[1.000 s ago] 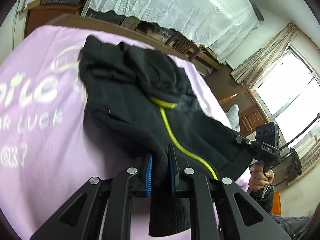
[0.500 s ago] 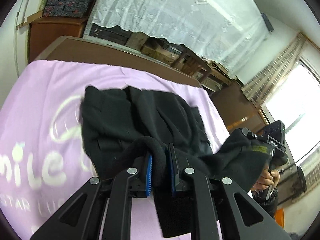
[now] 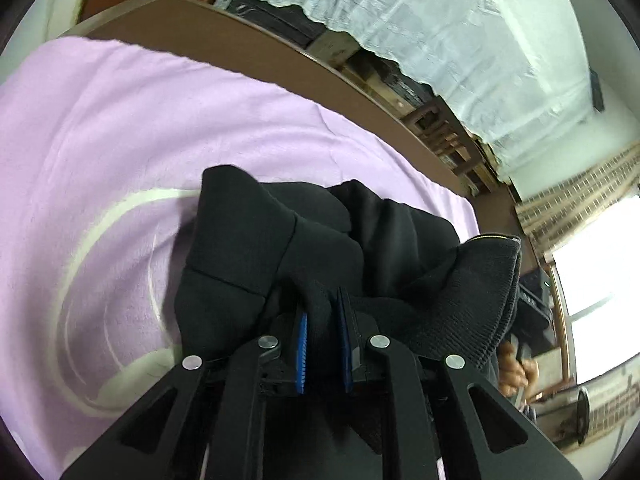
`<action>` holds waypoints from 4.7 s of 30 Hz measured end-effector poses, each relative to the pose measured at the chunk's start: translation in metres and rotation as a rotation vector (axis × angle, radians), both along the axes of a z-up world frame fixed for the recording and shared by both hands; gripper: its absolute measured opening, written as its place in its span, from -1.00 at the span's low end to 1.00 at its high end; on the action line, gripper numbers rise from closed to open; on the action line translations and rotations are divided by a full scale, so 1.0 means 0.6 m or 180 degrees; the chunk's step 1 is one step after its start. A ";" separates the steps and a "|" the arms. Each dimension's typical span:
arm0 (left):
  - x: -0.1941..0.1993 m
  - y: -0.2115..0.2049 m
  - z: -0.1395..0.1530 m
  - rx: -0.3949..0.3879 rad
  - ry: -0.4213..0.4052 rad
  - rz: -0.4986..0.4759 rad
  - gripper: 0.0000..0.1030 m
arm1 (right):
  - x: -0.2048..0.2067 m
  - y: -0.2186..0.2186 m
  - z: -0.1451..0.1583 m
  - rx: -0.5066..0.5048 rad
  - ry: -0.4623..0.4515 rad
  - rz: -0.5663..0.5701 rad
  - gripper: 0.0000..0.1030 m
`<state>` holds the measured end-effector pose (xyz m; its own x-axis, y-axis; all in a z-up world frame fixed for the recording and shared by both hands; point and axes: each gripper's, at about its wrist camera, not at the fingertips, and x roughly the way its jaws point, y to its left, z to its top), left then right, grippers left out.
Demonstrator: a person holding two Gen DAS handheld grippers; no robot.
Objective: Fold large clothes
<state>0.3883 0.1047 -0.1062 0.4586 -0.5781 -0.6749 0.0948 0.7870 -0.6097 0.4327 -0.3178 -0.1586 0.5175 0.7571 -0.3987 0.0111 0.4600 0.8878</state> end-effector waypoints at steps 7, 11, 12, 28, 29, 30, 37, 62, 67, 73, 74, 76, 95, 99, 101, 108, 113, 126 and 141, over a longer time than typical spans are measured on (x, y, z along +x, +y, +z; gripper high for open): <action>-0.029 0.011 0.031 -0.0130 -0.0062 0.0030 -0.39 | 0.002 -0.013 -0.002 0.0362 0.0081 0.0060 -0.20; -0.057 0.023 0.087 -0.0292 -0.0309 -0.0053 -0.09 | -0.016 -0.035 0.057 0.0495 -0.0270 -0.0016 0.55; -0.060 0.025 0.093 -0.0278 -0.0342 -0.0055 -0.04 | -0.020 -0.041 0.072 0.0486 -0.0383 -0.0030 0.55; -0.006 -0.022 0.080 0.0657 -0.0632 0.0090 0.61 | -0.018 -0.007 0.077 -0.0748 -0.0560 -0.0089 0.59; 0.005 -0.026 0.078 0.0686 -0.0620 0.0087 0.61 | -0.019 -0.003 0.081 -0.0809 -0.0583 -0.0089 0.59; 0.018 -0.030 0.074 0.0688 -0.0580 0.0076 0.61 | -0.016 0.000 0.084 -0.0860 -0.0597 -0.0087 0.59; 0.079 -0.041 0.033 0.0434 -0.0335 0.0020 0.51 | 0.044 0.046 0.113 -0.1311 -0.0619 0.0066 0.59; 0.105 -0.054 0.010 0.1284 -0.0462 0.0486 -0.65 | 0.088 0.036 0.047 -0.1642 -0.0248 -0.0255 -0.48; 0.094 -0.056 0.022 0.1390 -0.0524 0.0521 -0.50 | 0.075 0.036 0.053 -0.1722 -0.0336 -0.0318 -0.22; 0.059 -0.039 0.087 0.1029 -0.0709 0.0775 0.06 | 0.036 0.017 0.089 -0.1749 -0.0571 -0.0603 -0.07; 0.051 -0.049 0.098 0.1002 -0.0763 0.0725 0.08 | 0.026 0.023 0.105 -0.1775 -0.0683 -0.0588 -0.07; 0.034 -0.086 0.114 0.1051 -0.0882 0.0555 0.17 | 0.004 0.050 0.135 -0.1767 -0.0888 -0.0459 -0.07; 0.020 -0.232 -0.001 0.2038 -0.0845 0.0118 0.62 | -0.037 0.239 0.087 -0.2666 -0.1019 0.0500 0.04; 0.019 -0.233 0.000 0.2068 -0.0859 0.0175 0.63 | -0.038 0.237 0.083 -0.2668 -0.1039 0.0463 0.04; 0.022 -0.234 0.000 0.2078 -0.0848 0.0217 0.65 | -0.038 0.236 0.082 -0.2664 -0.1038 0.0444 0.04; 0.032 -0.223 0.000 0.2052 -0.0721 0.0318 0.77 | -0.034 0.240 0.085 -0.2734 -0.0958 0.0356 0.00; -0.026 -0.229 0.022 0.2293 -0.0668 0.0518 0.80 | -0.070 0.252 0.106 -0.3110 -0.0714 0.0311 0.19; -0.144 -0.248 0.011 0.2332 -0.0941 0.0382 0.86 | -0.233 0.228 0.097 -0.3007 -0.1050 0.0257 0.40; -0.144 -0.238 0.005 0.2275 -0.0887 0.0387 0.93 | -0.240 0.227 0.093 -0.2942 -0.1044 0.0240 0.42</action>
